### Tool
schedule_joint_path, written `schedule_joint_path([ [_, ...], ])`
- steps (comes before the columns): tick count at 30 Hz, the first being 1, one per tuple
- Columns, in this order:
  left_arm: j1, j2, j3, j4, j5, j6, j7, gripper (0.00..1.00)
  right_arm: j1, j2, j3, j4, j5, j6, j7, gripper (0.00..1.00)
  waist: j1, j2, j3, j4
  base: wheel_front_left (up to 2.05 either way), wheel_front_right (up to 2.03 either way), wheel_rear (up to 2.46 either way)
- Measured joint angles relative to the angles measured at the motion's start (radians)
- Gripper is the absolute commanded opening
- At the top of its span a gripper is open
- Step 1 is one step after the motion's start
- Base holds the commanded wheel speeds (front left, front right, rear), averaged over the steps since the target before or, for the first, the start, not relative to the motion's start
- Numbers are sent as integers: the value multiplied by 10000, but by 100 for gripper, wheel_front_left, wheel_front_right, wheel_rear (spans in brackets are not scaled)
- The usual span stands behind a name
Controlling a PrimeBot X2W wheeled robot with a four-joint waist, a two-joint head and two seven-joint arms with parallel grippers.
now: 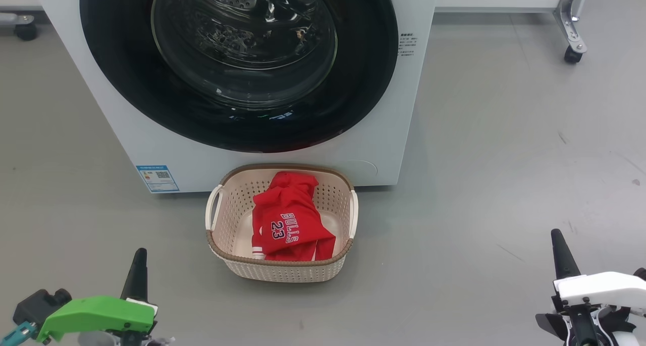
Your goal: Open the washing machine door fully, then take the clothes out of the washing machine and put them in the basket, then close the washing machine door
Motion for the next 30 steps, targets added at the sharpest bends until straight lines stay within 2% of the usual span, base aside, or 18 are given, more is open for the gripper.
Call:
schedule_joint_path([
  [30,-193,4,861,337,-3866,-757,802,0,-810,10,-470,846,3726,520,757,0,0,0,-174,-251,0,0,0],
])
